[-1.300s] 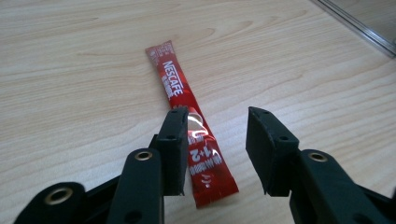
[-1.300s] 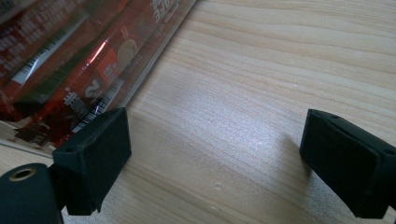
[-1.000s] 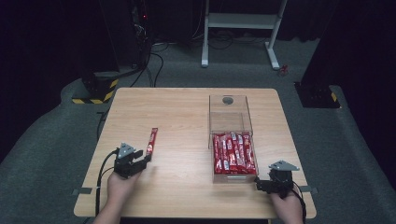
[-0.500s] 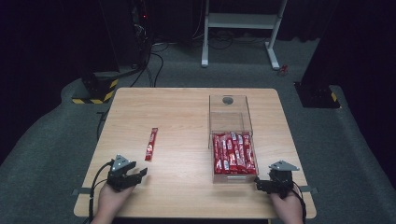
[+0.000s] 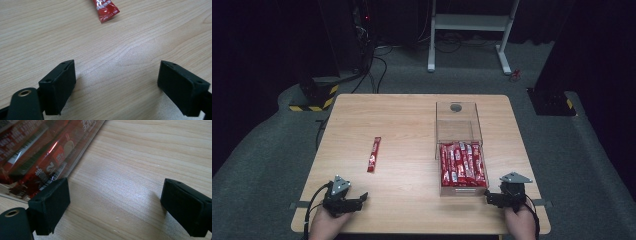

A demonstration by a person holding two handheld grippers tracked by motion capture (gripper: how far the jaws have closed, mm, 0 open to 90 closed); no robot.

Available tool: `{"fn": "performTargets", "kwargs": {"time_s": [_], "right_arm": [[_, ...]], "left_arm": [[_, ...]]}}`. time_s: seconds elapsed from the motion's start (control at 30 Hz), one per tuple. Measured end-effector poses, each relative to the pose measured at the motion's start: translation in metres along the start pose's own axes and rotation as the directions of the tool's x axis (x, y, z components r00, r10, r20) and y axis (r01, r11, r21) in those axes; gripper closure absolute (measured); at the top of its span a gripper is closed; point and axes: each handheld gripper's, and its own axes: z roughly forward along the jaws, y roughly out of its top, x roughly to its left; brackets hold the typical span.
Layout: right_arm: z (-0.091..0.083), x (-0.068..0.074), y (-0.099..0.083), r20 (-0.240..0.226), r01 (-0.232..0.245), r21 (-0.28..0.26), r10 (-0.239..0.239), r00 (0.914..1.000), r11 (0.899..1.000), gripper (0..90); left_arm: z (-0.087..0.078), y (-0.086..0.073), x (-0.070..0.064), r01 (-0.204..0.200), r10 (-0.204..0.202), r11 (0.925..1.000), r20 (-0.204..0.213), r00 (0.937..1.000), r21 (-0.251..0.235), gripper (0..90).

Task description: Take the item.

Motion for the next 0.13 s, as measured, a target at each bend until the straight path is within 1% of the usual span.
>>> {"fn": "performTargets", "kwargs": {"time_s": [0.13], "right_arm": [[-0.0001,0.0006,0.0,0.002,-0.004,0.001,0.004,1.0,1.0,8.6]], "left_arm": [[-0.0003,-0.0005,0.0002,0.001,-0.001,1.0,0.001,1.0,-0.001,15.2]]}}
